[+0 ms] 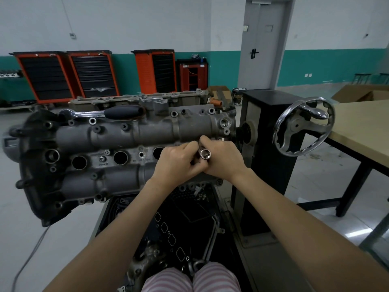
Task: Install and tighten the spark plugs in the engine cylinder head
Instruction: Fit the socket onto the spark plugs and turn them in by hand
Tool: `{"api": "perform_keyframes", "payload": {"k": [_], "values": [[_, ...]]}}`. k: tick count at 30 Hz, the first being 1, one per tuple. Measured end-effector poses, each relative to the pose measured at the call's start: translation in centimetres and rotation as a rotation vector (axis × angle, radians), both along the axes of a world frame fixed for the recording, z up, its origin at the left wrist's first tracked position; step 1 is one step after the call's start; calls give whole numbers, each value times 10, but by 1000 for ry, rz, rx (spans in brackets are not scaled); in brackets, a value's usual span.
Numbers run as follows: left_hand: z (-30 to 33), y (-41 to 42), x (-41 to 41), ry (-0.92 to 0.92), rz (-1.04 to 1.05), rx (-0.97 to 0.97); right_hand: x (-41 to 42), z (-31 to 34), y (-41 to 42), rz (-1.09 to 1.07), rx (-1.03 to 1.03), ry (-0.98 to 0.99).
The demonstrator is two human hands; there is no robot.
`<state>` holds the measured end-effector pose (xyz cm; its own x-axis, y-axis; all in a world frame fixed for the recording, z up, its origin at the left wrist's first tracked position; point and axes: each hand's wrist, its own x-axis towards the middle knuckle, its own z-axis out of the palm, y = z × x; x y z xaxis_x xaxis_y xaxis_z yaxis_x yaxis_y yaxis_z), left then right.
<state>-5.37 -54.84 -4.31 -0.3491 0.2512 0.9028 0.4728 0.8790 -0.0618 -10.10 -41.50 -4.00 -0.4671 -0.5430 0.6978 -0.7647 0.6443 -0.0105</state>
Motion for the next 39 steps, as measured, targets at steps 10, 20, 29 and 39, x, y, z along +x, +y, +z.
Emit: {"api": "perform_keyframes", "payload": {"k": [10, 20, 29, 39], "values": [[0, 0, -1, 0, 45, -7, 2, 0, 3, 73, -18, -7], [1, -1, 1, 20, 45, -54, 5, 1, 2, 56, -66, 17], [4, 4, 6, -51, 28, -27, 3, 2, 2, 27, -4, 27], [0, -1, 1, -5, -3, -56, 5, 1, 1, 38, -62, 8]]}}
